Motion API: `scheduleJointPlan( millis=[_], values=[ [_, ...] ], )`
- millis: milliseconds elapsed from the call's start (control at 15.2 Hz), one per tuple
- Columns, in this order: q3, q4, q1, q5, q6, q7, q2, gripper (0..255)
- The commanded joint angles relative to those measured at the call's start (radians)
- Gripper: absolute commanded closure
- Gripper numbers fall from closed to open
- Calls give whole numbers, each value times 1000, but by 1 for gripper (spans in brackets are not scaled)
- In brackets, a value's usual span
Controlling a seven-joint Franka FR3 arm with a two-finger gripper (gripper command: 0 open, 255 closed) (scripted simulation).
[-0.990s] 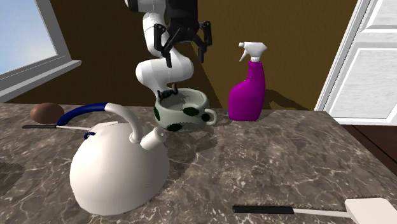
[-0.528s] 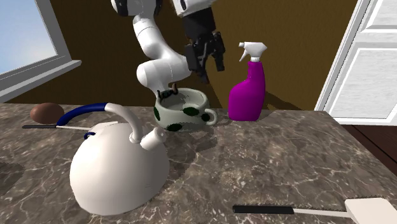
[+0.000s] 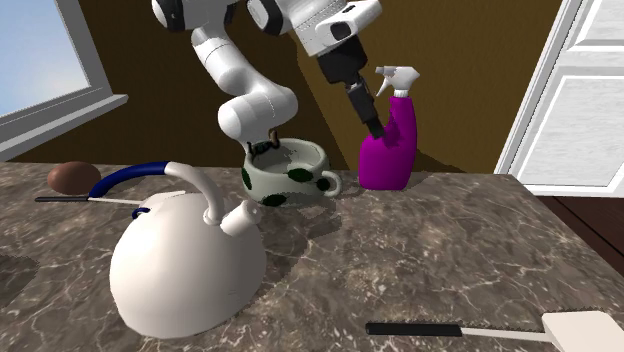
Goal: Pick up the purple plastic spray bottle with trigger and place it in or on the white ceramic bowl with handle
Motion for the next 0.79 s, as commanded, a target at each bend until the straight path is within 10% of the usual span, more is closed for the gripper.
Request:
scheduleJointPlan(
  millis=[0,726],
  values=[
    [-3,-16,12,8,33,-15,13,0],
    [0,-44,27,22,90,-21,39,0]
  ],
)
